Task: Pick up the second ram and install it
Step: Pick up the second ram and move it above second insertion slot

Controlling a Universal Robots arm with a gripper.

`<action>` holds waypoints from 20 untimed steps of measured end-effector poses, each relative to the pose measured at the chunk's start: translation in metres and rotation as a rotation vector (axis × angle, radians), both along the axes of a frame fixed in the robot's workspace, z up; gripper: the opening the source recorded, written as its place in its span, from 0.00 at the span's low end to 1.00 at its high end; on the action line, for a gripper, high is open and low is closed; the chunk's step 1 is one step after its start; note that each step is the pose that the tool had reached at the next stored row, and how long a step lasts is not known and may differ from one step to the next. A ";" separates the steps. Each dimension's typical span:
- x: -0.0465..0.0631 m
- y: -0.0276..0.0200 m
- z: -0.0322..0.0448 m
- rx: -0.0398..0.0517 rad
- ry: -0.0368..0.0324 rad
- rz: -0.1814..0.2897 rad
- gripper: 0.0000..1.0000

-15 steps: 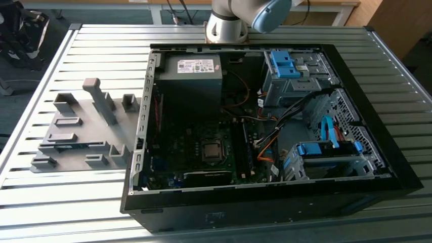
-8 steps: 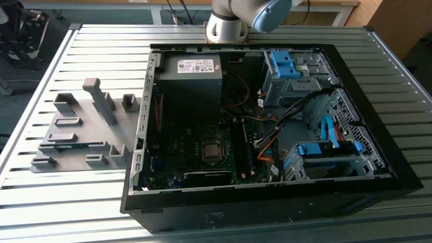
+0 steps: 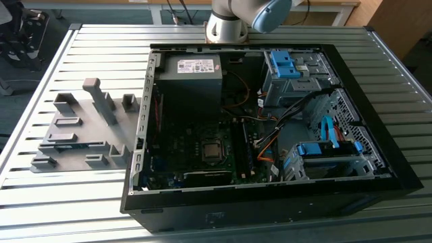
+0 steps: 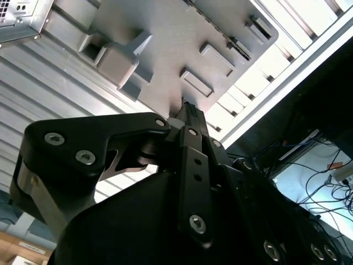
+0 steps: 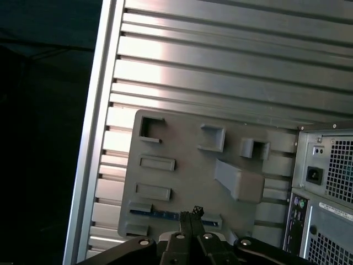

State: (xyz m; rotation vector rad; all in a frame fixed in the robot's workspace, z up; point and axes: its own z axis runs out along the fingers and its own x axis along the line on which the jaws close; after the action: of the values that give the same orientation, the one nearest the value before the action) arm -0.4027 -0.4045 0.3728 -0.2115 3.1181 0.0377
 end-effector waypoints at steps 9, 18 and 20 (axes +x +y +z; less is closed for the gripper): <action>0.000 -0.0013 -0.0005 0.0001 -0.0001 0.070 0.11; 0.000 -0.0022 -0.0006 0.0000 0.0000 0.110 0.11; 0.000 -0.0022 -0.0006 0.0001 0.0000 0.110 0.11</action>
State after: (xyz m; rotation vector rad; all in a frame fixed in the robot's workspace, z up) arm -0.4030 -0.4067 0.3721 -0.3830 3.1030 0.0391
